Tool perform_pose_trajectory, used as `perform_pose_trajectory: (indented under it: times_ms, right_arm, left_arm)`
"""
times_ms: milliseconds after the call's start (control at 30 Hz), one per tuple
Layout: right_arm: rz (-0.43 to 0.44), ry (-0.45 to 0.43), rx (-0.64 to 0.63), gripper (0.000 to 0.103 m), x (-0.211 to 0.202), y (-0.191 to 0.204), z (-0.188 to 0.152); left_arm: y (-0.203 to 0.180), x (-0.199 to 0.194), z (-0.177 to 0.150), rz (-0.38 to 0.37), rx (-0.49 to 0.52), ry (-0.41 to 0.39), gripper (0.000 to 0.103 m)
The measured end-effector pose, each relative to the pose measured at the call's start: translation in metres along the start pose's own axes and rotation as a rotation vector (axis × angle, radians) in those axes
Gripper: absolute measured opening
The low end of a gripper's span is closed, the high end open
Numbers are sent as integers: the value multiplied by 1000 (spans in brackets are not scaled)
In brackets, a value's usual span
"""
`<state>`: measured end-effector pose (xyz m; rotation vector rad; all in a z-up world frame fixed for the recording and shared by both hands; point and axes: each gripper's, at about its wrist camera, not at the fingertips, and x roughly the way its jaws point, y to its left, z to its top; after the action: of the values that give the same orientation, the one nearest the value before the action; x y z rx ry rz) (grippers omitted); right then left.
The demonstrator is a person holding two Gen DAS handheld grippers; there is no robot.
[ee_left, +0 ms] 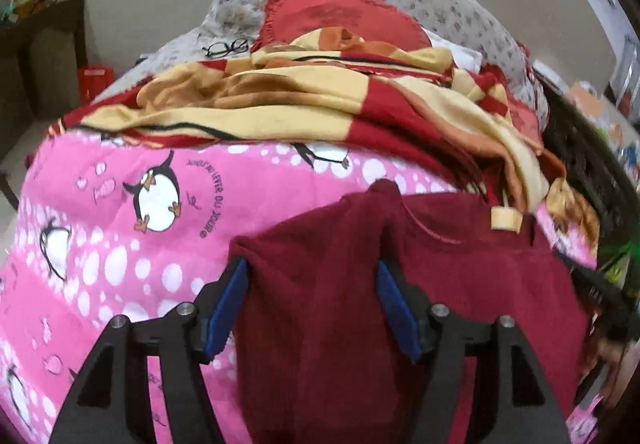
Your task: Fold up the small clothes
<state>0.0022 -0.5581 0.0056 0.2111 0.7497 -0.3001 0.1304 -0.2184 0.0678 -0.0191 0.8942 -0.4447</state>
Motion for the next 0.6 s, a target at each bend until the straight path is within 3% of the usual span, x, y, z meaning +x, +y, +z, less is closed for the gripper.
perform_pose_trajectory:
  times_ms: [167, 267, 433, 600]
  right_arm:
    - [2, 2, 40, 30, -27, 5, 5]
    - [88, -51, 52, 40, -56, 21, 8]
    - [307, -22, -79, 43, -63, 98, 13]
    - [373, -4, -249, 43, -37, 190, 18]
  left_arm:
    - [12, -20, -7, -12, -46, 31, 70]
    - [21, -47, -28, -39, -64, 31, 70]
    - [28, -73, -72, -40, -65, 63, 70]
    - [33, -74, -118, -62, -103, 134, 70]
